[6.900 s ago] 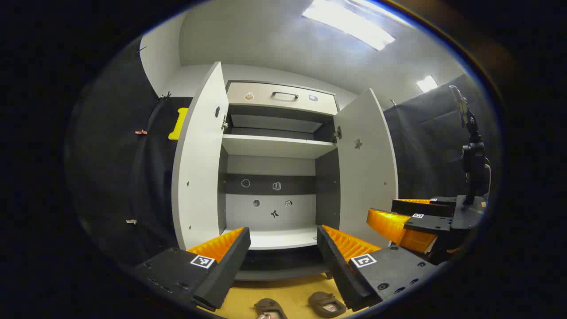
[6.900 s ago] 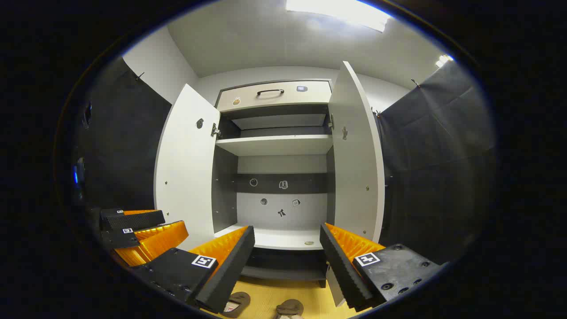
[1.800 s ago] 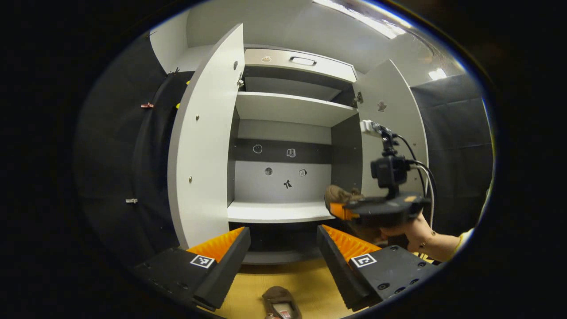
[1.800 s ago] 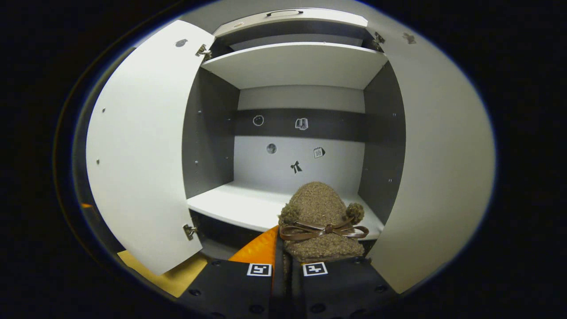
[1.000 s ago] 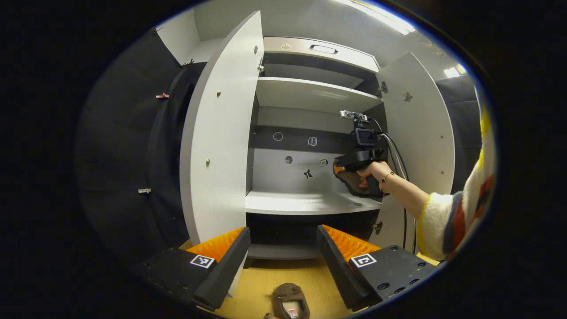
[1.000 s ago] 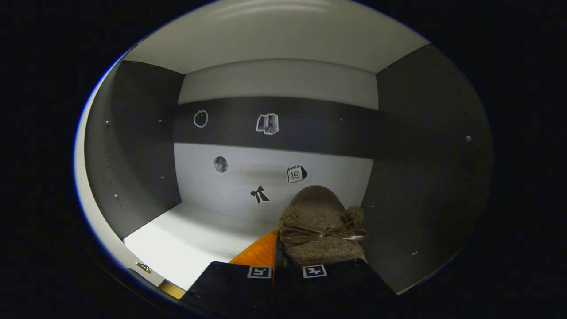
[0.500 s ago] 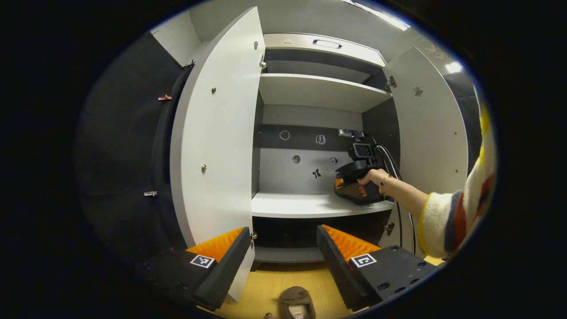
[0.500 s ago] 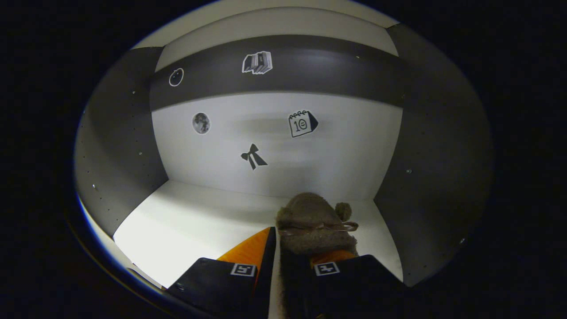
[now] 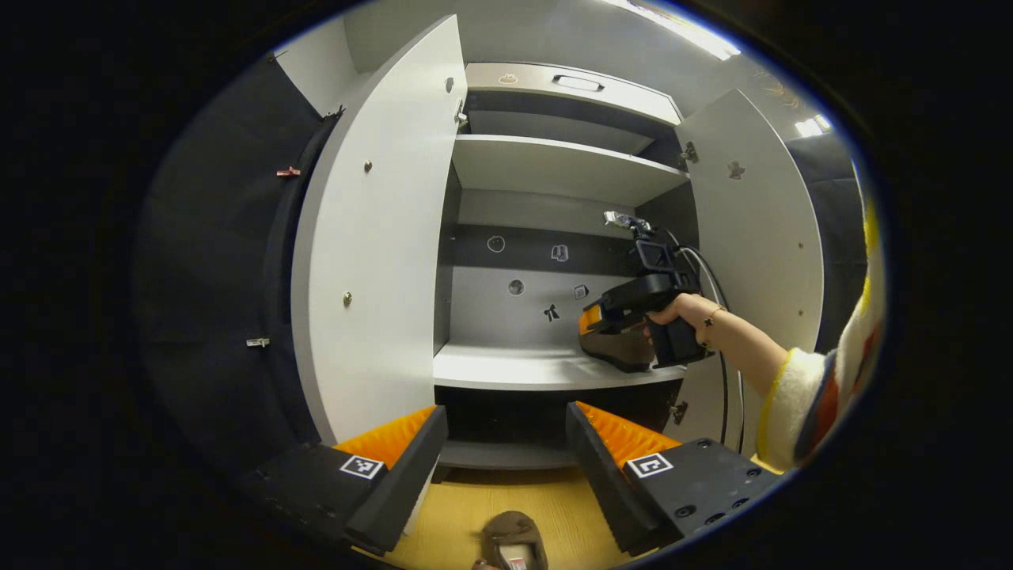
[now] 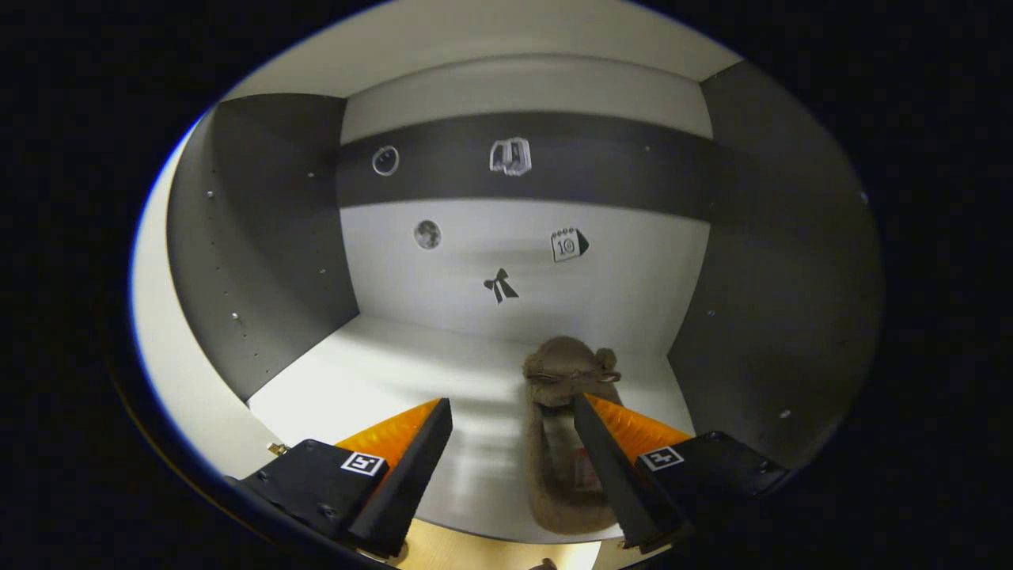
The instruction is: Grab one shoe with the right hand and put it into the shoe cabinet, grab the other shoe with the left hand and put it into the shoe cabinet; then close the right door with the right hand and the left door with the left hand.
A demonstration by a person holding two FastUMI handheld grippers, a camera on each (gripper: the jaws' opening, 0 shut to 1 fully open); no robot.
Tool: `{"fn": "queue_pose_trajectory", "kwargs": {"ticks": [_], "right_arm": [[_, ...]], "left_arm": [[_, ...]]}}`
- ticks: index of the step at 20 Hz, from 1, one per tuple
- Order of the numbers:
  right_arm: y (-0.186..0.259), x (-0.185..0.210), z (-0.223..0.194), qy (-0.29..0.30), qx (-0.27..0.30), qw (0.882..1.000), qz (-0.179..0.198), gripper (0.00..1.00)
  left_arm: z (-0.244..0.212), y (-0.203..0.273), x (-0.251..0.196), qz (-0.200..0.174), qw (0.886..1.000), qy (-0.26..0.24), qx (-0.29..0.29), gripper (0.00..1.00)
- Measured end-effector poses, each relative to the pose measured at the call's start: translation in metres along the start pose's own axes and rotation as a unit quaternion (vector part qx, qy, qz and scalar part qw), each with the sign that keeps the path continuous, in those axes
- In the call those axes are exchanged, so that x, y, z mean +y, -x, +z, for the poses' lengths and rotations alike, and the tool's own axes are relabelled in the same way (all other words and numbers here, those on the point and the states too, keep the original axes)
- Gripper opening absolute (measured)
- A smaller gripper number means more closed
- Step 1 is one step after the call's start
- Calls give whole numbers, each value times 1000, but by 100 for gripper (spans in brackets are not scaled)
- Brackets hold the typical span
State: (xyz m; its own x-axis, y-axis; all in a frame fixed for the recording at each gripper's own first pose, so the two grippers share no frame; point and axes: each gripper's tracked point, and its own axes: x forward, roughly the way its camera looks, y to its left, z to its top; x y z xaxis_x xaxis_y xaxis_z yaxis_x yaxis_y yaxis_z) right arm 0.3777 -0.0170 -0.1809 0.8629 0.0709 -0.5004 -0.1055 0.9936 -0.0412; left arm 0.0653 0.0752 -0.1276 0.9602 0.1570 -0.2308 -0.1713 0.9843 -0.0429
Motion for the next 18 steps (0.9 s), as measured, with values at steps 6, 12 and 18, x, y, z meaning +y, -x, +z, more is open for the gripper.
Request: {"fn": "queue_pose_trajectory", "kwargs": {"ticks": [6,12,18], "right_arm": [[108,24,22,7,-93,995,19,98],[188,43,-36,-14,-120,992,17,98],[237,41,-100,-18,-162,986,-17,98]], "left_arm": [[-13,29,-9,-34,999,13,10,96],[-44,45,-7,-63,998,6,31,96],[-136,47,-4,-79,992,0,100,96]]}}
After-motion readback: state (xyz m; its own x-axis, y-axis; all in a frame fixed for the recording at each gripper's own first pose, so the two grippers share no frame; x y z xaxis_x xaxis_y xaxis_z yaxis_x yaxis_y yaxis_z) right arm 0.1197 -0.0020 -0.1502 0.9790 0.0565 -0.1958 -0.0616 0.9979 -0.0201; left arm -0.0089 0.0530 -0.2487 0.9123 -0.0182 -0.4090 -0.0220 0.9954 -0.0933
